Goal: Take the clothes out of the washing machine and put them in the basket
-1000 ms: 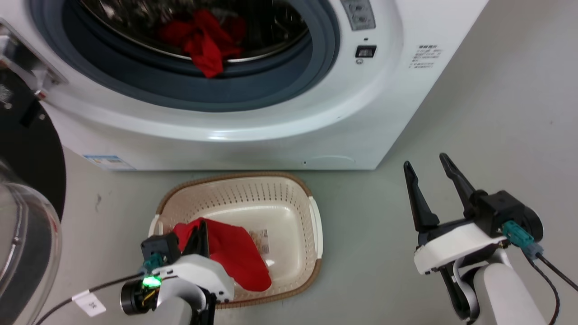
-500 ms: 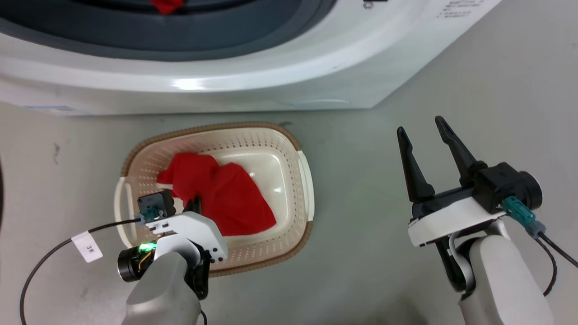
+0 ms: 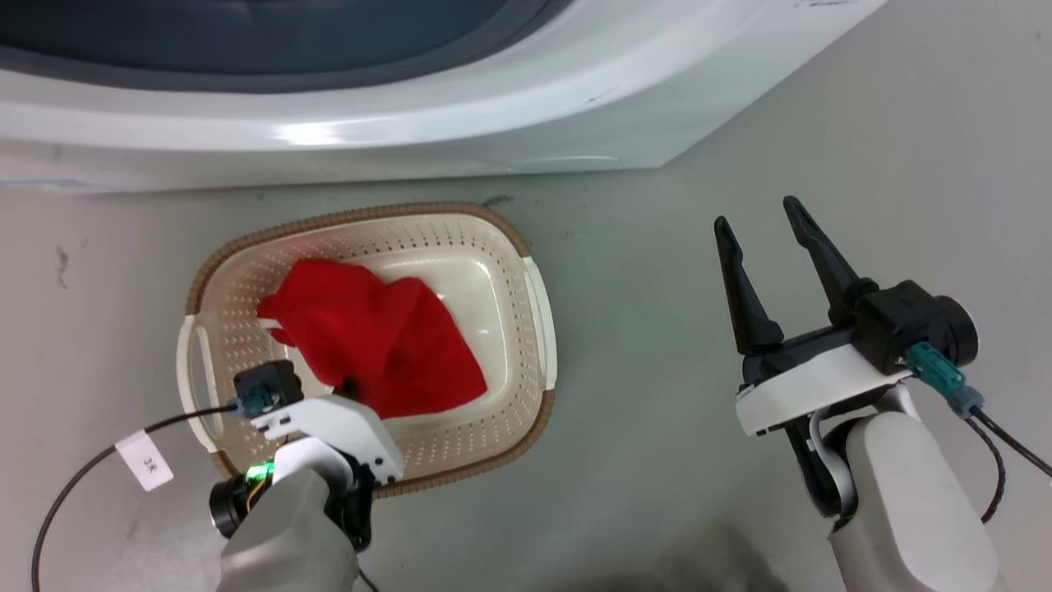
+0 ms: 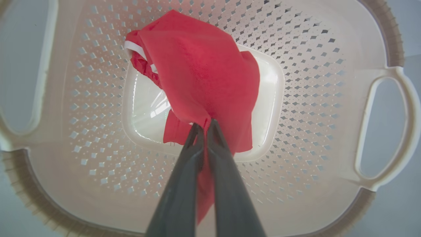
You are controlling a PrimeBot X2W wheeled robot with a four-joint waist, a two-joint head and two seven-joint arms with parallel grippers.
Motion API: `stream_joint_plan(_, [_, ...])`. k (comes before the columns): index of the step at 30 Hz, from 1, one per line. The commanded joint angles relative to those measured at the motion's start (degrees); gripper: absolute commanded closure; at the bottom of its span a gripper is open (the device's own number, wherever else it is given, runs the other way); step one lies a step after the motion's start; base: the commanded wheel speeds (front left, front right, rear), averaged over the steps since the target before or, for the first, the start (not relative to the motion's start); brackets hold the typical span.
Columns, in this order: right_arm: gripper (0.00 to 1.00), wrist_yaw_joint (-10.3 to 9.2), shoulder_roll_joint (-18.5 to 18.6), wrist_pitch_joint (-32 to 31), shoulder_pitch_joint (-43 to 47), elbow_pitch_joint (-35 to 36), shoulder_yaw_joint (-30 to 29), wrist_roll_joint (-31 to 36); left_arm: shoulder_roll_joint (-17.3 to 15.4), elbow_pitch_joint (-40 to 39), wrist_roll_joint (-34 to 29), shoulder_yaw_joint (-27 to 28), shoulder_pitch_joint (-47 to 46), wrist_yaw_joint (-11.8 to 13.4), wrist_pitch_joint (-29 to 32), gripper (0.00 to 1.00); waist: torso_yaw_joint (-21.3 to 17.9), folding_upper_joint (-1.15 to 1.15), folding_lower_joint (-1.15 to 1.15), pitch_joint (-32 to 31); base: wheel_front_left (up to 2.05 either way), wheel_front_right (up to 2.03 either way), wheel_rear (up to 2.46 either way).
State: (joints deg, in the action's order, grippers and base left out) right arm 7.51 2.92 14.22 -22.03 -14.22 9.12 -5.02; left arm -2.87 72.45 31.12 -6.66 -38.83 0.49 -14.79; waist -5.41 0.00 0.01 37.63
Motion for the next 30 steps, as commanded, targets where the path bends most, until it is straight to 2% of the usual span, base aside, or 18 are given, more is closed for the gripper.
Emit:
stream_joint_plan(1, [0.00, -0.04, -0.1, 0.4, -0.3, -0.3, 0.0, -0.2, 0.0, 0.2, 0.2, -0.1, 1.0, -0.2, -0.1, 0.00, 0.1, 0.00, -0.01, -1.1, 0.00, 0.00, 0.00])
stream_joint_plan(6, [0.00, -0.04, -0.1, 0.6, 1.8, -1.9, -1.1, 1.5, 0.0, 0.0, -0.2, -1.3, 3.8, -0.9, -0.4, 0.00, 0.7, 0.00, -0.01, -7.3, 0.00, 0.00, 0.00])
stream_joint_plan(9, [0.00, -0.04, -0.1, 0.7, 3.5, -2.2, -2.7, 2.3, 0.0, -3.9, -1.1, -1.2, 6.8, -1.2, -0.5, 0.00, 1.7, 0.00, -0.01, -11.8, 0.00, 0.00, 0.00])
stream_joint_plan(19, [0.00, -0.04, -0.1, -1.5, 10.0, -1.3, -5.6, 3.3, 0.0, -21.9, -5.3, 0.3, 19.0, -0.4, -0.5, 0.00, 4.6, 0.00, -0.01, -23.3, 0.00, 0.00, 0.00])
stream_joint_plan(30, [0.00, -0.04, -0.1, -4.2, 14.9, 2.7, -7.0, 3.3, 0.0, -41.8, -13.5, 1.5, 24.5, 0.8, -0.4, 0.00, 5.9, 0.00, -0.01, -28.6, 0.00, 0.00, 0.00])
